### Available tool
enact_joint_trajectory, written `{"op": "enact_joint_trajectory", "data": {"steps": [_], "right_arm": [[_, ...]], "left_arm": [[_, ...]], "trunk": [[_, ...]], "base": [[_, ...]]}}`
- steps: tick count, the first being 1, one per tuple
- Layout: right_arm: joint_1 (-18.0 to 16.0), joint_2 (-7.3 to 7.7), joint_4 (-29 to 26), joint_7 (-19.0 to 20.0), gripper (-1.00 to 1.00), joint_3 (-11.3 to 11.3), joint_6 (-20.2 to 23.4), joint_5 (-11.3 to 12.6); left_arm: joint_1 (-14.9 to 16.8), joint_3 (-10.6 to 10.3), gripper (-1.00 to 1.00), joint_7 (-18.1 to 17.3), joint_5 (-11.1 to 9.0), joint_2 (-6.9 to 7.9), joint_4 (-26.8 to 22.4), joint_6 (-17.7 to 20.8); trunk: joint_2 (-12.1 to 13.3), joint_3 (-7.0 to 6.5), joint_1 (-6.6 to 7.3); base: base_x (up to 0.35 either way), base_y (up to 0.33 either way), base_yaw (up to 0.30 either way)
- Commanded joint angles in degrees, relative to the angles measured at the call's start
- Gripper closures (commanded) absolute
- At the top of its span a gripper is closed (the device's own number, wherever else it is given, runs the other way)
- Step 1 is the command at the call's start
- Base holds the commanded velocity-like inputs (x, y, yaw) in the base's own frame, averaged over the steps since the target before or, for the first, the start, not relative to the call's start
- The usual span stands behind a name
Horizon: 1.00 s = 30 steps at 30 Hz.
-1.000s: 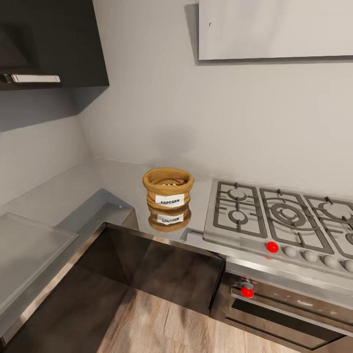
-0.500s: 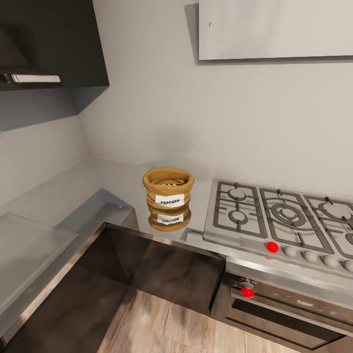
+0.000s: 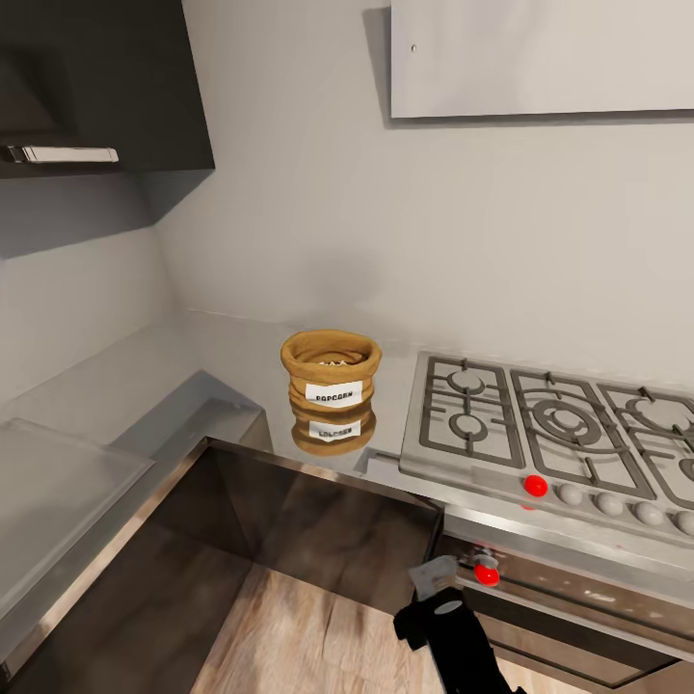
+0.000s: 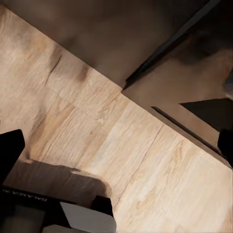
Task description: In the kitchen, take the popcorn bag from the countertop, put it into the microwave, and heat it until the popcorn is cooked so the cooked popcorn ends up inside the bag.
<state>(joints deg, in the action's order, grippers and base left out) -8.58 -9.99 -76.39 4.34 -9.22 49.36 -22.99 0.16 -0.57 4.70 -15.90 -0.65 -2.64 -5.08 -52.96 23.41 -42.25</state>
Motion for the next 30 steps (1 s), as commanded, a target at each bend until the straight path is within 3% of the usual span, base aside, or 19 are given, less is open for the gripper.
{"op": "enact_joint_trajectory", "data": {"steps": [1, 5, 10, 15, 21, 30], "right_arm": [[0.0, -0.01, -2.6, 0.5, -1.00, -1.1, 2.7, -0.6], [0.0, -0.01, -6.6, 0.4, -1.00, -3.6, 5.5, -0.6], [0.0, -0.01, -10.6, 0.4, -1.00, -4.8, 6.8, -0.7], [-0.4, -0.01, -11.6, 0.1, -1.00, -5.6, 10.6, -1.0], [-10.2, -0.01, -11.7, 0.0, -1.00, -5.5, 10.6, -1.1], [-21.6, -0.01, -11.7, 0.0, -1.00, -5.0, 10.6, -1.0]], "left_arm": [[0.0, -0.2, -1.00, 0.1, 0.2, -0.03, 0.0, -0.1], [0.0, -0.2, -1.00, 0.3, 0.5, -0.01, 0.0, -0.2], [0.0, -0.2, -1.00, 0.3, 0.6, 0.01, -0.1, -0.3], [0.0, -0.2, -1.00, 0.3, 0.7, -0.01, -0.1, -0.3], [0.0, -0.2, -1.00, 0.3, 0.7, 0.04, -0.1, -0.3], [0.0, -0.2, -1.00, 0.3, 0.7, 0.04, -0.1, -0.3]], "trunk": [[0.0, 0.06, -0.01], [0.0, 0.06, -0.01], [0.0, 0.06, -0.01], [0.0, 0.06, -0.01], [0.0, 0.06, -0.01], [0.0, 0.06, -0.01]], "base": [[0.000, 0.000, 0.000], [0.000, 0.000, 0.000], [0.000, 0.000, 0.000], [0.000, 0.000, 0.000], [0.000, 0.000, 0.000], [0.000, 0.000, 0.000]]}}
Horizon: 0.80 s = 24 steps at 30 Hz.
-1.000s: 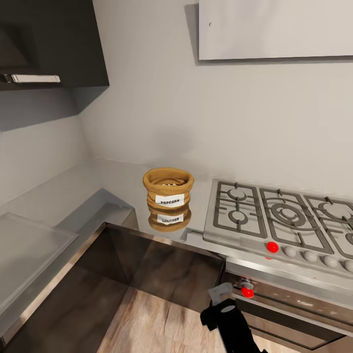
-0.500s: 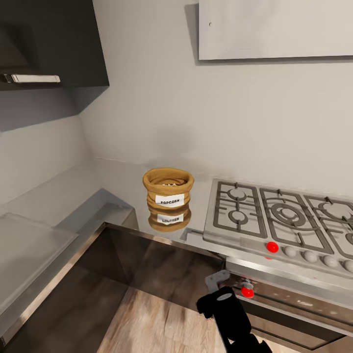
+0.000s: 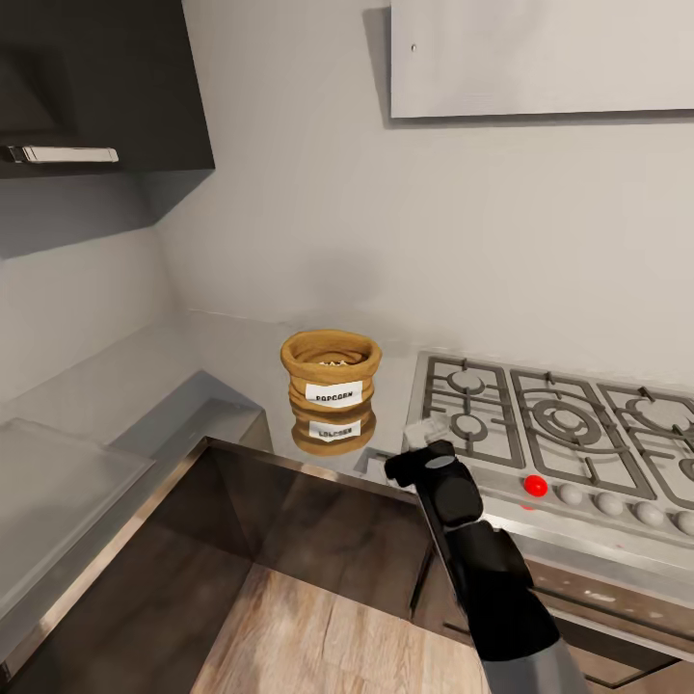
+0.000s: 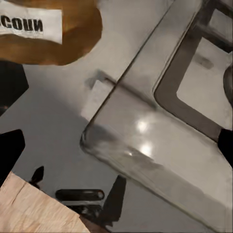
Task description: In the kitchen, take the popcorn bag from the countertop, put it into the microwave, and heat it until the popcorn is cooked so the cooked popcorn ends up inside the bag.
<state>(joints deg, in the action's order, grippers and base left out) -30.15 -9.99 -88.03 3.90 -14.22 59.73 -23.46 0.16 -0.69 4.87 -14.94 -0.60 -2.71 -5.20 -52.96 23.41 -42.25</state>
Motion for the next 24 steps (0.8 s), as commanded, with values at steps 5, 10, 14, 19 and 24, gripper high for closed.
{"op": "enact_joint_trajectory", "data": {"steps": [5, 10, 14, 19, 24], "right_arm": [[-5.9, -0.01, 0.0, 0.3, -1.00, 1.3, 0.3, -0.5], [-10.4, -0.01, 0.1, 0.1, -1.00, 2.3, 0.3, -0.7], [-14.8, -0.01, 0.8, -0.5, -1.00, 4.8, 0.3, -0.6], [-23.9, -0.01, 8.7, -1.7, -1.00, 7.7, 0.3, -0.5], [-35.2, -0.01, 22.7, -1.9, -1.00, 10.2, 0.3, -0.4]], "left_arm": [[0.0, -0.1, -1.00, 0.2, -0.3, -0.02, 0.0, -0.2], [0.0, -0.1, -1.00, 0.1, -0.3, -0.02, 0.0, -0.2], [0.0, -0.1, -1.00, 0.1, -0.3, -0.02, 0.0, -0.2], [0.0, -0.1, -1.00, 0.1, -0.3, -0.02, 0.0, -0.2], [0.0, -0.2, -1.00, 0.1, -0.3, -0.02, 0.0, -0.2]], "trunk": [[0.0, 0.06, 0.00], [0.0, 0.06, 0.00], [0.0, 0.06, 0.00], [0.0, 0.06, 0.00], [0.0, 0.06, 0.00]], "base": [[0.000, 0.000, 0.000], [0.000, 0.000, 0.000], [0.000, 0.000, 0.000], [0.000, 0.000, 0.000], [0.000, 0.000, 0.000]]}}
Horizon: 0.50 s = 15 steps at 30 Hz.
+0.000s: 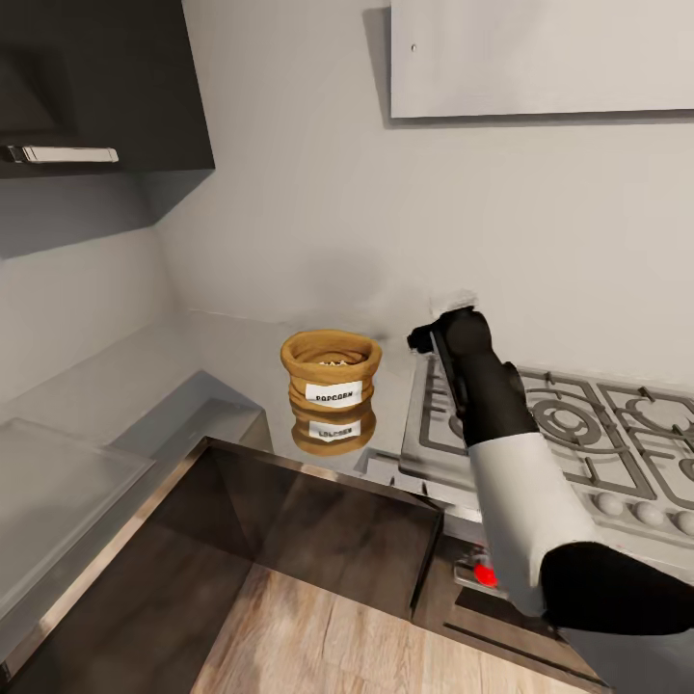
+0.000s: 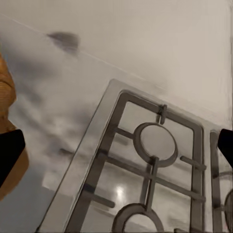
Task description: In the kitchen, take the popcorn bag from the countertop, put it into the microwave, and heat it until the popcorn is cooked so the cooked popcorn ends up inside the bag.
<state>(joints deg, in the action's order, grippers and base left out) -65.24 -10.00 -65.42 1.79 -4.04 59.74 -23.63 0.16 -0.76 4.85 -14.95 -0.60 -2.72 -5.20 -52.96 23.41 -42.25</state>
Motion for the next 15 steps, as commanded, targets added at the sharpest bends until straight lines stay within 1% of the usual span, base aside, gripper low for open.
{"op": "enact_joint_trajectory", "data": {"steps": [1, 3, 4, 5, 6, 7, 8, 9, 12, 15], "right_arm": [[-2.1, 0.00, 2.3, 0.2, -1.00, 0.4, 0.3, -0.3], [-5.1, 0.00, 5.7, 0.1, -1.00, 1.0, 0.3, -0.3], [-7.6, 0.00, 8.9, 0.1, -1.00, 2.1, 0.3, -0.3], [-9.4, 0.00, 11.8, 0.1, -1.00, 4.1, 0.3, -0.2], [-10.0, 0.00, 12.9, 0.0, -1.00, 6.3, 0.3, -0.2], [-10.2, 0.00, 13.2, 0.0, -1.00, 8.2, 0.3, -0.2], [-10.4, 0.00, 13.6, 0.0, -1.00, 11.6, 0.3, -0.2], [-10.5, 0.00, 13.9, -0.1, -1.00, 13.3, 0.3, -0.4], [-10.6, 0.00, 14.2, 0.0, -1.00, 14.2, 0.3, -0.6], [-10.6, 0.00, 14.4, 0.0, -1.00, 14.3, 0.3, -0.5]], "left_arm": [[0.0, -0.1, -1.00, 0.2, -0.3, -0.02, 0.0, -0.2], [0.0, -0.1, -1.00, 0.2, -0.3, -0.02, 0.0, -0.2], [0.0, -0.1, -1.00, 0.2, -0.3, -0.02, -0.1, -0.2], [0.0, -0.1, -1.00, 0.2, -0.3, -0.02, -0.1, -0.2], [0.0, -0.1, -1.00, 0.2, -0.3, -0.02, -0.1, -0.2], [0.0, -0.1, -1.00, 0.2, -0.3, -0.02, -0.1, -0.2], [0.0, -0.1, -1.00, 0.2, -0.3, -0.02, -0.1, -0.2], [0.0, -0.1, -1.00, 0.2, -0.3, -0.02, -0.1, -0.2], [0.0, -0.1, -1.00, 0.2, -0.3, -0.02, -0.1, -0.2], [0.0, 0.0, -1.00, 0.2, -0.3, -0.02, -0.1, -0.2]], "trunk": [[0.0, 0.07, -0.01], [0.0, 0.07, -0.01], [0.0, 0.07, -0.01], [0.0, 0.07, -0.01], [0.0, 0.07, -0.01], [0.0, 0.07, -0.01], [0.0, 0.07, -0.01], [0.0, 0.07, -0.01], [0.0, 0.07, -0.01], [0.0, 0.07, -0.01]], "base": [[0.000, 0.000, 0.000], [0.000, 0.000, 0.000], [0.000, 0.000, 0.000], [0.000, 0.000, 0.000], [0.000, 0.000, 0.000], [0.000, 0.000, 0.000], [0.000, 0.000, 0.000], [0.000, 0.000, 0.000], [0.000, 0.000, 0.000], [0.000, 0.000, 0.000]]}}
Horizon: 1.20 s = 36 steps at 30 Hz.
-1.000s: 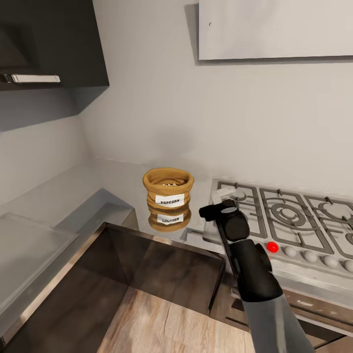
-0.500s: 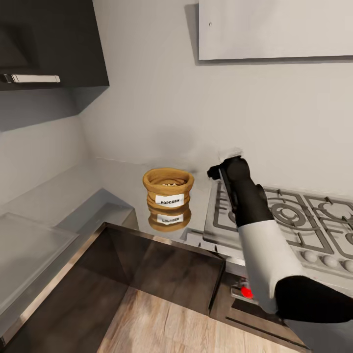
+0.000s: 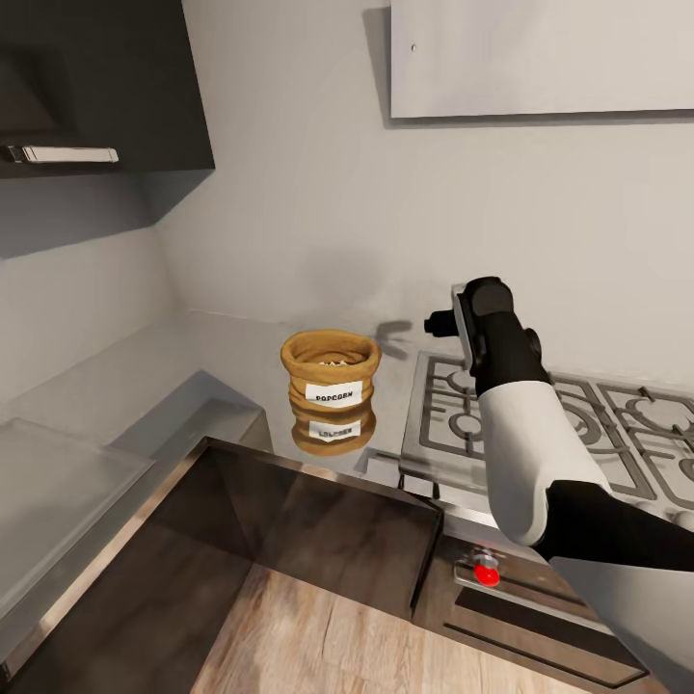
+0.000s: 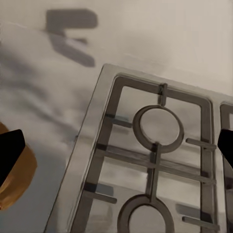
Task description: In the kitchen, take the popcorn bag from the countertop, put it into the microwave, and heat it until the popcorn is cooked so the cooked popcorn ends up inside the bag.
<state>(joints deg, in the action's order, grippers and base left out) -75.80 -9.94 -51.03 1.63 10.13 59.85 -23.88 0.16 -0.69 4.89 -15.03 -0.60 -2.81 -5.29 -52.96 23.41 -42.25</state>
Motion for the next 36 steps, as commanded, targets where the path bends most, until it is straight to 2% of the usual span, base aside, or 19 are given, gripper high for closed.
{"op": "enact_joint_trajectory", "data": {"steps": [1, 17, 36], "right_arm": [[-0.1, -0.06, 0.0, 0.2, -1.00, 0.2, 0.2, -0.2], [-0.1, -0.06, -0.2, 0.9, -1.00, 0.6, 0.2, 0.9], [-0.1, -0.06, 0.0, 0.7, -1.00, 0.3, 0.2, 0.9]], "left_arm": [[0.0, -0.1, -1.00, 0.2, -0.3, -0.01, 0.0, -0.2], [0.0, 0.5, -1.00, 0.2, -0.9, 0.07, -0.1, -0.2], [0.0, 0.8, -1.00, 0.1, -0.8, -0.10, -0.2, -0.1]], "trunk": [[0.0, 0.06, 0.00], [0.0, 0.06, 0.00], [0.0, 0.06, 0.00]], "base": [[0.000, 0.000, 0.000], [0.000, 0.000, 0.012], [0.000, 0.000, 0.249]]}}
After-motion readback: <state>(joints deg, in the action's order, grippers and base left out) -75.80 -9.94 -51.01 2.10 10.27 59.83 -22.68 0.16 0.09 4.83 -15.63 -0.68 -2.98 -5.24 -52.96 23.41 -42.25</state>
